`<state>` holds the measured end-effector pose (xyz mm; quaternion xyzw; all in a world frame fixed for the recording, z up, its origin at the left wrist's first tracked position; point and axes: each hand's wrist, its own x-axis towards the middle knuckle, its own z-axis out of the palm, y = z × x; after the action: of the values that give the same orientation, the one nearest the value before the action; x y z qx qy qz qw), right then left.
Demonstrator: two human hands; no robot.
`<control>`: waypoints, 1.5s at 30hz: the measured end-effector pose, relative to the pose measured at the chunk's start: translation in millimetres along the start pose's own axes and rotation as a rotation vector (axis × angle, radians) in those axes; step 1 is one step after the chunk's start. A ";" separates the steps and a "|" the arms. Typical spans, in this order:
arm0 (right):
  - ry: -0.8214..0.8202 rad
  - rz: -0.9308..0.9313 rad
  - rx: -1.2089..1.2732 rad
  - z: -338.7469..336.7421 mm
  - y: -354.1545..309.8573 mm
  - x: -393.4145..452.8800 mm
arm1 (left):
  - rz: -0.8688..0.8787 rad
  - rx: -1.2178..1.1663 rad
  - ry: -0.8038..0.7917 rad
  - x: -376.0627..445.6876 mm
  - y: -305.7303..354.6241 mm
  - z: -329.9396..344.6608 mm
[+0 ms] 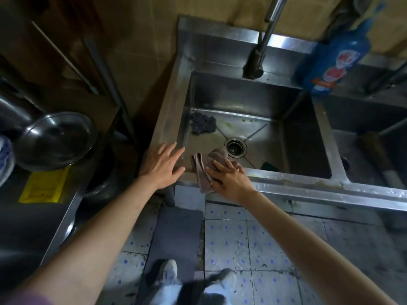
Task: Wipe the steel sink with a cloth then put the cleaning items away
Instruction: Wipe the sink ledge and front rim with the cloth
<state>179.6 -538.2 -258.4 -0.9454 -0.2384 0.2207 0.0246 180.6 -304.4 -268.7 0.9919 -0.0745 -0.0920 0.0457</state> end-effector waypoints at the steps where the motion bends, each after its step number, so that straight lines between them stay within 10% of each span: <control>1: 0.005 0.017 0.001 0.9 2.2 -3.2 | 0.009 0.003 -0.008 1.3 1.9 0.8; 12: 0.205 0.190 0.229 -17.2 22.9 -11.2 | 0.136 -0.039 -0.062 27.0 40.3 9.7; 17: 0.008 0.218 0.199 -6.7 16.0 -1.3 | 0.144 -0.037 -0.085 28.6 44.2 14.2; 45: 0.105 0.427 0.063 18.1 44.9 -41.4 | 0.213 -0.024 -0.030 29.2 44.0 20.1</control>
<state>158.9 -598.1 -264.8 -0.9834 -0.0242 0.1788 0.0194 199.1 -353.9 -288.9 0.9763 -0.1789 -0.1022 0.0661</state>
